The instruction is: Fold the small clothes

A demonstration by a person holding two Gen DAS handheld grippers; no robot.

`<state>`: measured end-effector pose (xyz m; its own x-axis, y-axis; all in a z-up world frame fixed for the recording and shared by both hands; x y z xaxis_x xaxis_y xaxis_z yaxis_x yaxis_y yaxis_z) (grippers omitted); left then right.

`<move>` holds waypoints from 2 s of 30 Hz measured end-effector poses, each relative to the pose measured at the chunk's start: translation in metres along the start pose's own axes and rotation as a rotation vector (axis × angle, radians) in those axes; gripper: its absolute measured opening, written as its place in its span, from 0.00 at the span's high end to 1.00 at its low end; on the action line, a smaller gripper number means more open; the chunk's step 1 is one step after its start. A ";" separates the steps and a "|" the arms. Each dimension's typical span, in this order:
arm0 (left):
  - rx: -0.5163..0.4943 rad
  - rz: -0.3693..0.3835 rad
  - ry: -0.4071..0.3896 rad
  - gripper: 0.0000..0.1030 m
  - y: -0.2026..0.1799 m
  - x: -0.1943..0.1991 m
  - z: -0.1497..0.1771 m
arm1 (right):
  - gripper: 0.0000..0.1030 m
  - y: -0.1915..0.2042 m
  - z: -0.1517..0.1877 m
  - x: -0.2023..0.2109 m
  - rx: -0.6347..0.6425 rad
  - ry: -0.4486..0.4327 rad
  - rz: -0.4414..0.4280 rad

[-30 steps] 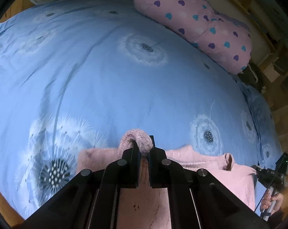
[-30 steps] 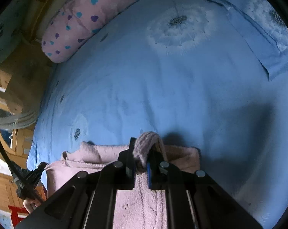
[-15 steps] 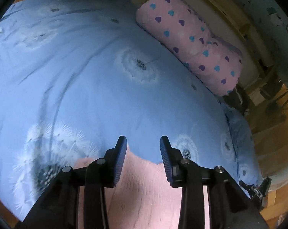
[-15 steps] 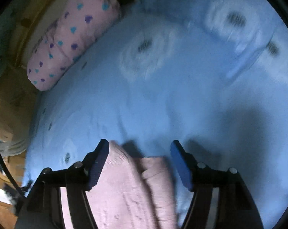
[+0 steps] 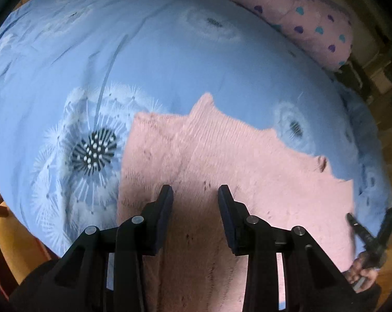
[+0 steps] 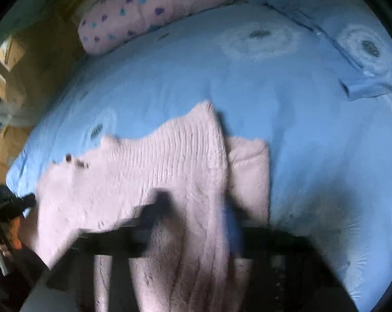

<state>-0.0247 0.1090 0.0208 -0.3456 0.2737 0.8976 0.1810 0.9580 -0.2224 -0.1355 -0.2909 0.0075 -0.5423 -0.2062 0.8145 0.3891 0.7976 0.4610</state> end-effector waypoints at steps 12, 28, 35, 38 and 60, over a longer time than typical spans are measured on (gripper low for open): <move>-0.070 -0.187 -0.061 0.84 -0.001 -0.002 0.003 | 0.77 -0.030 -0.003 0.004 0.012 -0.066 0.148; -0.276 -0.354 -0.088 0.84 -0.034 0.026 0.069 | 0.60 -0.018 0.082 0.049 0.138 -0.155 0.204; -0.267 -0.340 -0.091 0.84 -0.032 0.026 0.068 | 0.37 -0.029 0.080 0.064 -0.025 -0.172 0.209; -0.267 -0.341 -0.092 0.84 -0.033 0.028 0.071 | 0.35 -0.025 0.084 0.060 -0.003 -0.145 0.211; 0.304 0.270 -0.365 0.52 0.017 0.091 0.064 | 0.26 0.048 0.040 0.081 0.128 -0.319 0.103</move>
<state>-0.1116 0.1560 0.0740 -0.6303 0.4738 0.6150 0.0519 0.8161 -0.5755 -0.1908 -0.2465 0.0816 -0.7183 0.0502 0.6939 0.3683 0.8736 0.3181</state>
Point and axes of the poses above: each gripper's, at about its wrist camera, not at the fingertips, and x roughly against the way its jaws point, y to its left, z to its underside, the point moved 9 cm from there along -x, roughly the way its jaws point, and after that the axes turned 11 degrees about -x, right-handed, at the moved point
